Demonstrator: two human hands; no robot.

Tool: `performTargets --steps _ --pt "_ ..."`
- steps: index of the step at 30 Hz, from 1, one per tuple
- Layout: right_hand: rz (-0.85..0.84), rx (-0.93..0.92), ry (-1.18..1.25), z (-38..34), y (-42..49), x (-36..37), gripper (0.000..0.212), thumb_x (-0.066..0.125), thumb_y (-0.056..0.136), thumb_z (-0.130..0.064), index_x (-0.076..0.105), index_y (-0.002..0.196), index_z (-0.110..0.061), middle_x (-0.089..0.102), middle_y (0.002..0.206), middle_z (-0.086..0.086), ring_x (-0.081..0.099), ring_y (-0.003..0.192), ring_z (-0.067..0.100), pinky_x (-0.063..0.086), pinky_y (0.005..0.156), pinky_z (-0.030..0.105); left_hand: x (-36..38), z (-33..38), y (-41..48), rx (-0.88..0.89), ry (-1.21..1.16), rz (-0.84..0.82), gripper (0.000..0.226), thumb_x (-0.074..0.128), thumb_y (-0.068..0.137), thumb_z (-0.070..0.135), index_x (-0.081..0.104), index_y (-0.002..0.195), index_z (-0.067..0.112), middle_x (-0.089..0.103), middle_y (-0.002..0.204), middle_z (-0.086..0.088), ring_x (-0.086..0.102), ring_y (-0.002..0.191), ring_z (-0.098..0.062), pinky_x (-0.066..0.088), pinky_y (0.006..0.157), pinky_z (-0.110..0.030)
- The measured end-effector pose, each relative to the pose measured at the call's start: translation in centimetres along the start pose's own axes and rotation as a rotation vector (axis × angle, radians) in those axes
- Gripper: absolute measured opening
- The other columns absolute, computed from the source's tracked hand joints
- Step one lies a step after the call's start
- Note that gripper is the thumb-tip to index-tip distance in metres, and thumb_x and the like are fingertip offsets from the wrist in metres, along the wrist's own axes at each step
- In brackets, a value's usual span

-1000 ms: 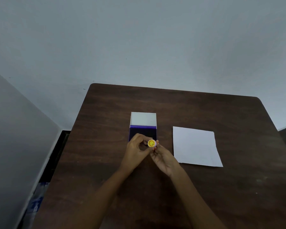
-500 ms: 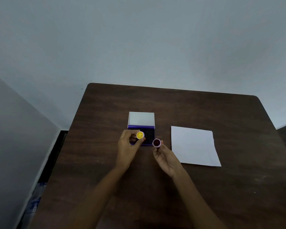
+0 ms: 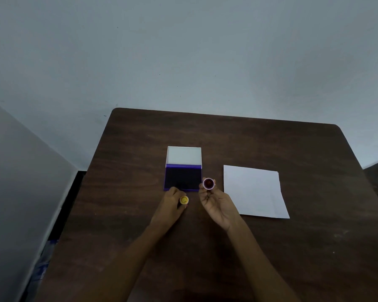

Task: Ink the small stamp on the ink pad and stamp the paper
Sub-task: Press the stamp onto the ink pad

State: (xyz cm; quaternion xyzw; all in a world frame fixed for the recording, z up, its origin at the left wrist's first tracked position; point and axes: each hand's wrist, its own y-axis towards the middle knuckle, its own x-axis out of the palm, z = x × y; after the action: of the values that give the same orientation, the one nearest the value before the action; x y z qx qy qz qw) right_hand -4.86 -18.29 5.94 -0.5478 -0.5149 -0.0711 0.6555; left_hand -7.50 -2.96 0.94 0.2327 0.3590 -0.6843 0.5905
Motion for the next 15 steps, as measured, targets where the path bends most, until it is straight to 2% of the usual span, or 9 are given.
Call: performTargets --steps 9,15 --pt "-0.019 -0.025 -0.043 -0.37 0.36 -0.21 0.026 0.061 0.067 0.0 0.059 0.094 0.0 0.074 0.078 0.02 0.072 0.07 0.025 0.06 0.054 0.028 -0.18 0.28 0.17 -0.005 0.019 -0.034 0.041 0.06 0.086 0.018 0.048 0.125 0.016 0.044 0.132 -0.004 0.043 0.12 -0.015 0.036 0.102 -0.028" --pt "-0.051 -0.067 -0.251 -0.7 0.67 0.05 0.018 0.061 0.068 0.003 0.073 0.078 -0.007 0.075 0.085 0.013 0.067 0.088 0.023 0.06 0.062 0.026 -0.41 0.48 0.01 0.004 0.021 -0.031 0.046 0.061 0.084 0.018 0.045 0.127 0.017 0.043 0.134 -0.004 0.042 0.122 -0.015 0.035 0.103 -0.028"
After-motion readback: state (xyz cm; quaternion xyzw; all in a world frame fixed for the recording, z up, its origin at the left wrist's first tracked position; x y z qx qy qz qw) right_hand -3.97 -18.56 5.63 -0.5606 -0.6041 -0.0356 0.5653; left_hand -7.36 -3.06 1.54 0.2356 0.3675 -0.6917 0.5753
